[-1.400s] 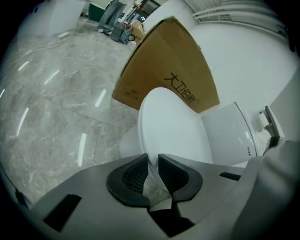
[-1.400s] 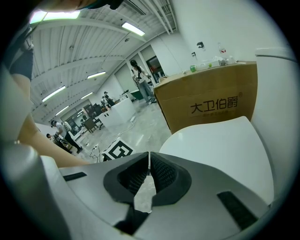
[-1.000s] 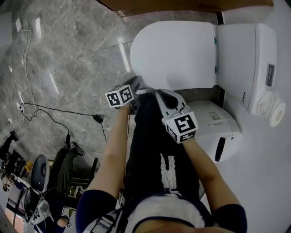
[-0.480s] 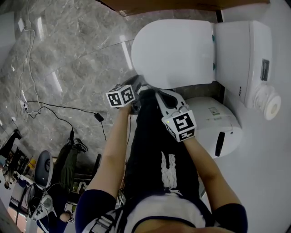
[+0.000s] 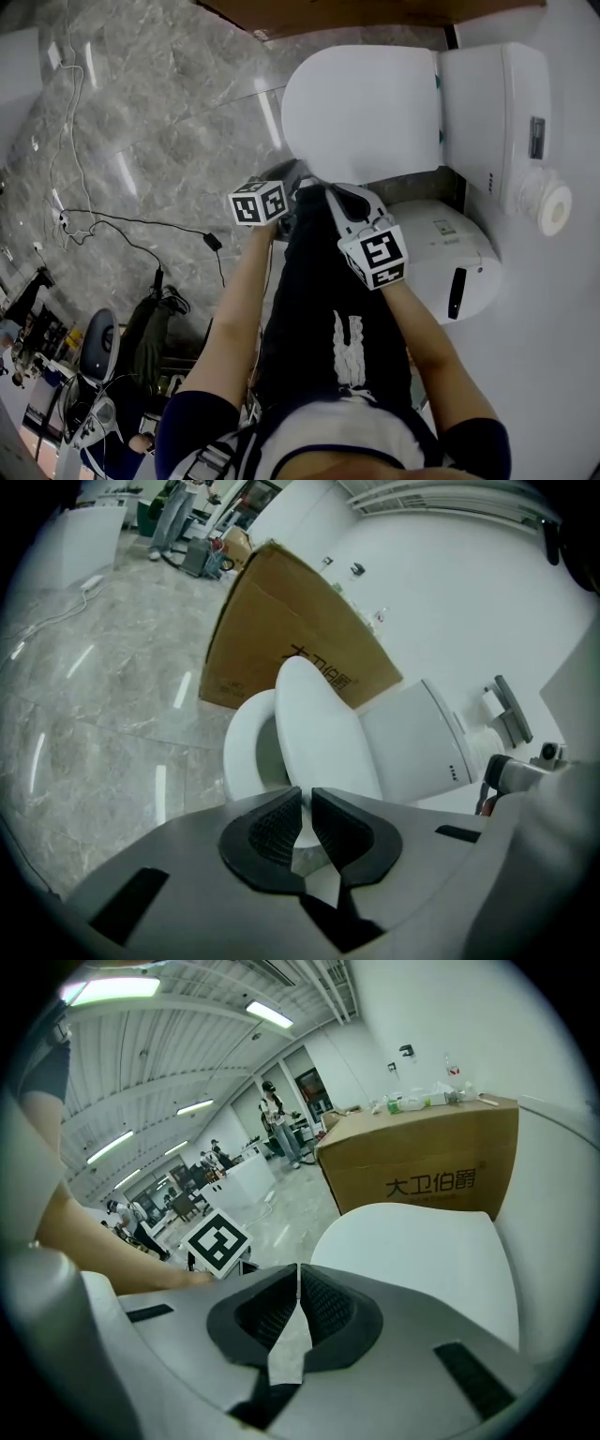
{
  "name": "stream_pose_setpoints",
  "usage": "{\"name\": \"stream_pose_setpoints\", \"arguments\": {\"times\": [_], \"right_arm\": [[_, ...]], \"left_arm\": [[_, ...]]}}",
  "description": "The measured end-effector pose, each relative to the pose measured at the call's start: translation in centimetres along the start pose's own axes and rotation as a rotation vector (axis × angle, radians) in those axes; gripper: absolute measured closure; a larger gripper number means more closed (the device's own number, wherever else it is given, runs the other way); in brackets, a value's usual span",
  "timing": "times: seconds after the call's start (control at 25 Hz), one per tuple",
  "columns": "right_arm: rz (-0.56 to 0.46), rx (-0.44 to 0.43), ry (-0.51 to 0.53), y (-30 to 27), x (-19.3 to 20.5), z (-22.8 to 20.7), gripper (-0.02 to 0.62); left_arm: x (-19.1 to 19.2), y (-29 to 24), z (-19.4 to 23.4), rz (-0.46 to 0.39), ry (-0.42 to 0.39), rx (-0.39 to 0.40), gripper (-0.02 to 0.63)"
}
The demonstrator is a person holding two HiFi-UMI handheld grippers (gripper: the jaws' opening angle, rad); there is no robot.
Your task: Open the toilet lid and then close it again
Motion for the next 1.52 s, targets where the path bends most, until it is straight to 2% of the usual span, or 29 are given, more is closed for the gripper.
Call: {"name": "stream_pose_setpoints", "arguments": {"times": [0.68, 0.96, 1.04, 1.08, 1.4, 1.52], "right_arm": [[0.01, 0.023, 0.012, 3.6, -2.2, 1.0, 0.586], [0.128, 0.059, 0.176, 2.9, -1.7, 1.1, 0.571], [0.18, 0.077, 0.217, 2.3, -1.1, 1.3, 0.464], [0.201, 0.09, 0.234, 1.8, -0.7, 1.4, 0.458], [0.284, 0.291, 0.39, -3.0, 2.5, 1.6, 0.434], [0.32, 0.341, 0.459, -4.6, 3.5, 1.5, 0.434]], "left_arm": [[-2.2, 2.7, -4.7, 0.044, -0.064, 0.032, 0.575], [-2.7, 3.5, -6.6, 0.039, -0.091, 0.057, 0.577], [-2.8, 3.7, -6.9, 0.041, -0.102, 0.055, 0.577], [-2.8, 3.7, -7.0, 0.041, -0.104, 0.056, 0.577], [-2.8, 3.9, -7.4, 0.026, -0.102, 0.057, 0.577], [-2.8, 3.8, -7.6, 0.02, -0.095, 0.064, 0.577]]}}
Point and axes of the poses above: the fingertips, and each gripper's own axes: y backward along the fingers, z to its left, x out of its underside, the point moved 9 cm from there along y, backward along the fingers, and after that the axes turned 3 degrees about -y, right-handed, at the moved point
